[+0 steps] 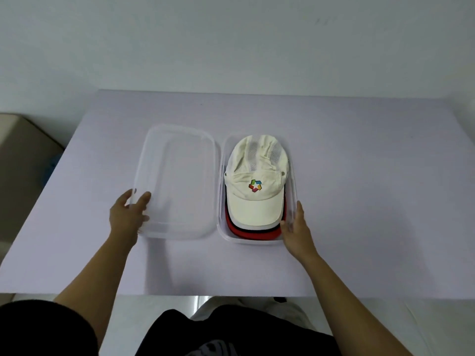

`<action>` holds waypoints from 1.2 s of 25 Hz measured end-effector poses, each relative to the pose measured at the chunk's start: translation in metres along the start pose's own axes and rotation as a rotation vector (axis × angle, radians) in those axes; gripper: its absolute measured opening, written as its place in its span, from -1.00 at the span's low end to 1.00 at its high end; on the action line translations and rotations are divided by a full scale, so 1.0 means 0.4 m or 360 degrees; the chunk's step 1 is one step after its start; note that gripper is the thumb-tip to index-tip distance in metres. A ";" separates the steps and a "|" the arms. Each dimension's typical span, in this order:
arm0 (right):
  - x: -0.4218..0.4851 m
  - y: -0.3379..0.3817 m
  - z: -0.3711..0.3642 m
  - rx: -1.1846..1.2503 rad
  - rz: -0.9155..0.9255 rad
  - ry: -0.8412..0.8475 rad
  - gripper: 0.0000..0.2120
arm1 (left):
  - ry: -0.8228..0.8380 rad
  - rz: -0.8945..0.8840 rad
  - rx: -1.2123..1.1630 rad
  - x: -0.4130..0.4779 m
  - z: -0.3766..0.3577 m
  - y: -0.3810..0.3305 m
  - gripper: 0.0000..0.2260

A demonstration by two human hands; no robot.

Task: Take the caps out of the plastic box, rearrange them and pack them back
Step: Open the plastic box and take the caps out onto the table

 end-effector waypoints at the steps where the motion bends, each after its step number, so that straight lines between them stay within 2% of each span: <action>1: 0.001 0.003 0.003 -0.0029 0.0014 -0.0025 -0.37 | 0.0011 0.0023 0.0014 0.011 -0.012 0.027 -0.48; 5: 0.006 -0.004 0.009 -0.0065 0.0001 -0.0083 -0.45 | 0.0083 0.0062 0.0139 0.026 -0.052 0.106 -0.45; 9: 0.016 -0.008 0.008 -0.0097 0.0028 -0.0085 -0.45 | 0.0042 -0.0071 0.0669 0.051 -0.046 0.133 -0.45; 13: 0.019 -0.011 0.005 -0.0049 0.0014 -0.0082 -0.45 | -0.0041 -0.0043 0.0789 0.054 -0.043 0.129 -0.41; 16: 0.022 -0.006 0.008 -0.0169 0.0020 -0.0078 -0.42 | -0.0058 -0.0038 0.1142 0.038 -0.063 0.101 -0.45; 18: 0.018 0.034 0.053 -0.0424 0.0150 -0.0328 -0.43 | -0.0154 -0.0184 0.1226 0.013 -0.095 0.042 -0.49; 20: 0.006 0.128 0.091 -0.0531 0.0463 -0.0554 -0.53 | -0.0113 -0.0517 0.1021 -0.028 -0.180 -0.040 -0.55; 21: 0.010 0.174 0.084 -0.0595 0.0609 -0.0495 -0.56 | 0.0002 -0.0660 0.0903 -0.058 -0.240 -0.074 -0.58; 22: 0.017 0.206 0.057 -0.0695 0.0710 -0.0316 -0.53 | 0.0149 -0.0758 0.0846 -0.094 -0.305 -0.098 -0.59; 24: 0.032 0.221 -0.015 -0.1060 0.0773 0.0101 -0.30 | 0.0446 -0.0847 0.0861 -0.166 -0.429 -0.098 -0.54; 25: 0.043 0.207 -0.038 -0.1288 0.0745 0.0227 -0.16 | 0.0552 -0.0829 0.0893 -0.192 -0.475 -0.078 -0.51; 27: 0.062 0.178 -0.059 -0.1570 0.0660 0.0326 0.03 | 0.0646 -0.0710 0.0952 -0.219 -0.524 -0.020 -0.46; 30: 0.060 0.184 -0.075 -0.1581 0.0702 0.0305 0.06 | 0.0575 -0.0632 0.1000 -0.217 -0.529 0.017 -0.49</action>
Point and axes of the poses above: each hand's wrist, its own x-axis towards the middle knuckle, its own z-axis out of the back of the hand, y = z × x, the point moved 9 cm from there along x, towards the middle knuckle, and after that the axes turned 7 degrees about -x, right-handed, at the moved point
